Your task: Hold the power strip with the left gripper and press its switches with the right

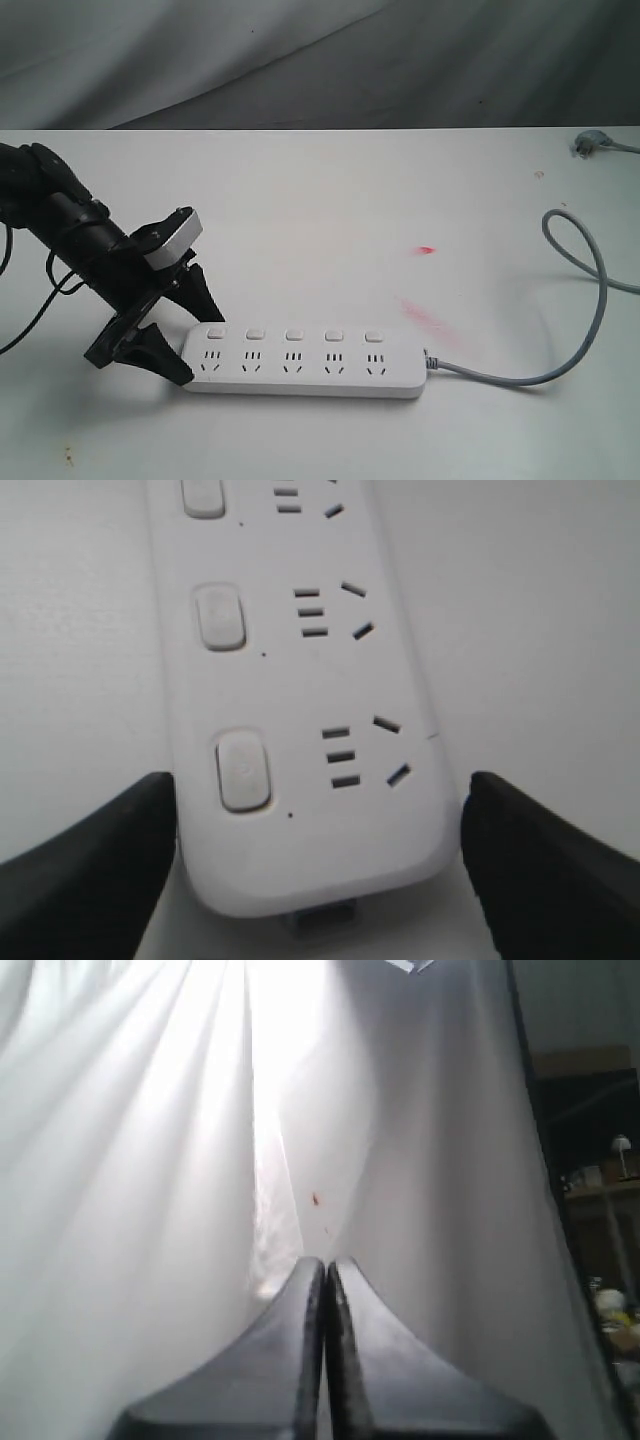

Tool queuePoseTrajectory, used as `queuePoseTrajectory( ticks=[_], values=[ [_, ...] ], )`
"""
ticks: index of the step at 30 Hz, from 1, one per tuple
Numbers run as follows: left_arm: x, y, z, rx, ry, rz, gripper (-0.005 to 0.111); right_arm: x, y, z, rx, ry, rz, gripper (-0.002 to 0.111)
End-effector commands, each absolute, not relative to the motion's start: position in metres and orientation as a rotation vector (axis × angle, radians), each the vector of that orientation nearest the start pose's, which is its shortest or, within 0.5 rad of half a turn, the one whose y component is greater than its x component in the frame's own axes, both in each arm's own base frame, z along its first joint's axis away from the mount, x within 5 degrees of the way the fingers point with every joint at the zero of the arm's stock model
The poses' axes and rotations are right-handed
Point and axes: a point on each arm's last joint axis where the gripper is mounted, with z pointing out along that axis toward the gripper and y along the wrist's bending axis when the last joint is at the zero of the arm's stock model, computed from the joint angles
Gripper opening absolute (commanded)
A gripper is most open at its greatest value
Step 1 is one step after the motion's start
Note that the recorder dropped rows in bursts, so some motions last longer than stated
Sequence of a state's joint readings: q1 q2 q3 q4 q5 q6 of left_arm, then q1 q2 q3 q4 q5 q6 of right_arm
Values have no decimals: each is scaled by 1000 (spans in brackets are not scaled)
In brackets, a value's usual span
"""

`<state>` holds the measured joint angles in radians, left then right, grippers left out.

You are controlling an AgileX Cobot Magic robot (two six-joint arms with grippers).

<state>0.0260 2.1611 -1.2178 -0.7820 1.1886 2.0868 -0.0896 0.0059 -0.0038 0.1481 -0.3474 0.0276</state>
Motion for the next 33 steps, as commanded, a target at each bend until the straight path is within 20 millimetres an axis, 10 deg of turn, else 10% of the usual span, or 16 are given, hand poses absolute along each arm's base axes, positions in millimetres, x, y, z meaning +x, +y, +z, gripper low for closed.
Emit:
queuePoseTrajectory(
  ticks=[1, 12, 24, 33],
  values=[
    [352, -49, 88, -2340, -2332, 1067, 61, 36, -19, 261, 482, 829, 409, 0],
    [352, -49, 88, -2340, -2332, 1067, 61, 42, -13, 334, 393, 971, 325, 0],
    [352, -49, 88, -2340, -2332, 1067, 61, 192, -12, 424, 242, 1725, 163, 0],
    [352, -49, 88, -2340, -2332, 1067, 61, 280, 10, 451, -334, 1990, 232, 0]
  ],
)
